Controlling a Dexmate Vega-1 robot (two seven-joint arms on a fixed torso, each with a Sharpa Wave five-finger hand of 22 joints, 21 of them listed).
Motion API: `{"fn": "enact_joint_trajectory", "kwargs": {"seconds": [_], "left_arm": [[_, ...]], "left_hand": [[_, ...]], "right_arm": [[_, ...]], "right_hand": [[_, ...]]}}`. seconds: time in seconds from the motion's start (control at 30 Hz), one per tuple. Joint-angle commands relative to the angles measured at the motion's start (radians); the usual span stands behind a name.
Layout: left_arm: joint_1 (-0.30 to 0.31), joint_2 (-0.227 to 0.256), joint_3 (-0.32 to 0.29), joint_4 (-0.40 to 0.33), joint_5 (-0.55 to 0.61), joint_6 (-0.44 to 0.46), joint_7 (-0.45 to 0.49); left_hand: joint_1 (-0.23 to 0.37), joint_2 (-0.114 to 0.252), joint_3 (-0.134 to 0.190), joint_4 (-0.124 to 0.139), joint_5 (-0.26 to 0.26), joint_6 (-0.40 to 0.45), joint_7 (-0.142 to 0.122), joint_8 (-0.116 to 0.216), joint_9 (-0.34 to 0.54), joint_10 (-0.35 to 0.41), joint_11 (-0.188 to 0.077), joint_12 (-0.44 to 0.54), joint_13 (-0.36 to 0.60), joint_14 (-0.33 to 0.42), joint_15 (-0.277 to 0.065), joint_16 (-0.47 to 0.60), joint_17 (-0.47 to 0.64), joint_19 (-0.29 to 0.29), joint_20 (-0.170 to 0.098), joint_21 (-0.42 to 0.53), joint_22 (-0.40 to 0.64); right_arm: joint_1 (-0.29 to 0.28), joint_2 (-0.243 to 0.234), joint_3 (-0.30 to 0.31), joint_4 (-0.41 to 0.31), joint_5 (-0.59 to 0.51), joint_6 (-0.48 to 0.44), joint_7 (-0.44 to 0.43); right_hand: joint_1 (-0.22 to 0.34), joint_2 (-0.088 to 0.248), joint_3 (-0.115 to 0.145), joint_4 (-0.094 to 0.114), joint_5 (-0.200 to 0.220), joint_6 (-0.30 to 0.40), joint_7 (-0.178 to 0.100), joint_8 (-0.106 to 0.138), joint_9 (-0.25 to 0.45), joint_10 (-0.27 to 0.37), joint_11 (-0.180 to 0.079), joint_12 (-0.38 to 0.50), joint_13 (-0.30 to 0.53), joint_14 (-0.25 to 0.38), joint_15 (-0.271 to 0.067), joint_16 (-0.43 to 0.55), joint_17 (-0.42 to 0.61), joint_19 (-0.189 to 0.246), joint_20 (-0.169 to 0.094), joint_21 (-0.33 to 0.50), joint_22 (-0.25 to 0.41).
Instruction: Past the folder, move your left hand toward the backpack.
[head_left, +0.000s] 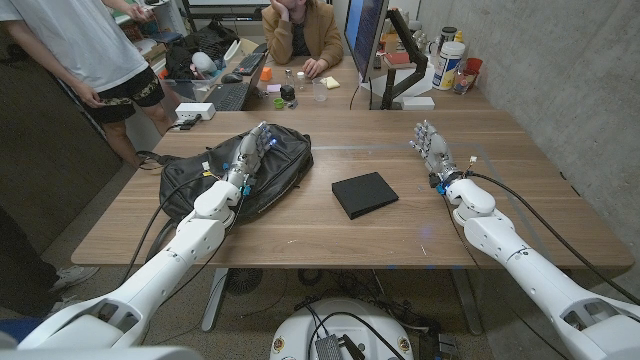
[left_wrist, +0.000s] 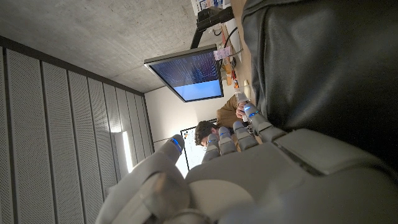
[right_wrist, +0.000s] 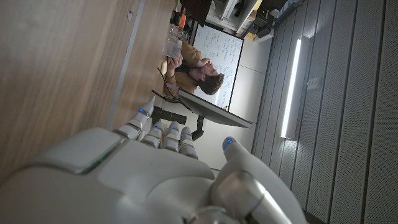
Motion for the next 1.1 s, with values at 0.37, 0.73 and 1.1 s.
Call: {"fn": "enact_joint_trajectory", "kwargs": {"seconds": [0.37, 0.73, 1.1], "left_arm": [[0.007, 0.014, -0.005, -0.034, 0.032, 0.006, 0.024], [0.011, 0.017, -0.009, -0.044, 0.037, 0.007, 0.030], [0.022, 0.027, -0.014, -0.063, 0.045, 0.011, 0.042]], "left_hand": [[0.008, 0.023, 0.008, 0.000, 0.007, 0.001, -0.010, 0.006, 0.002, -0.007, -0.003, 0.007, 0.001, -0.016, -0.053, 0.004, 0.004, -0.007, -0.073, 0.001, 0.003], [0.009, 0.023, 0.008, 0.001, 0.007, 0.002, -0.010, 0.007, 0.002, -0.008, -0.002, 0.008, 0.001, -0.017, -0.051, 0.004, 0.004, -0.007, -0.070, -0.001, 0.004], [0.009, 0.024, 0.009, 0.001, 0.006, 0.002, -0.013, 0.007, 0.002, -0.010, -0.002, 0.008, 0.001, -0.018, -0.051, 0.004, 0.004, -0.007, -0.069, -0.003, 0.004]], "right_arm": [[-0.041, 0.165, 0.207, -0.005, -0.183, -0.076, 0.122], [-0.046, 0.210, 0.259, -0.010, -0.234, -0.094, 0.157], [-0.053, 0.236, 0.288, -0.017, -0.264, -0.108, 0.177]], "right_hand": [[0.002, 0.058, 0.005, 0.002, 0.004, 0.009, 0.001, 0.005, 0.002, 0.007, -0.002, 0.005, 0.002, -0.006, -0.002, 0.005, 0.002, -0.001, -0.064, 0.000, 0.002], [0.002, 0.058, 0.004, 0.002, 0.004, 0.009, 0.002, 0.005, 0.002, 0.008, -0.002, 0.005, 0.002, -0.007, -0.001, 0.005, 0.002, 0.000, -0.063, -0.002, 0.002], [0.002, 0.058, 0.003, 0.002, 0.004, 0.009, 0.003, 0.005, 0.002, 0.010, 0.000, 0.006, 0.002, -0.007, -0.001, 0.005, 0.002, 0.000, -0.062, -0.004, 0.002]]}}
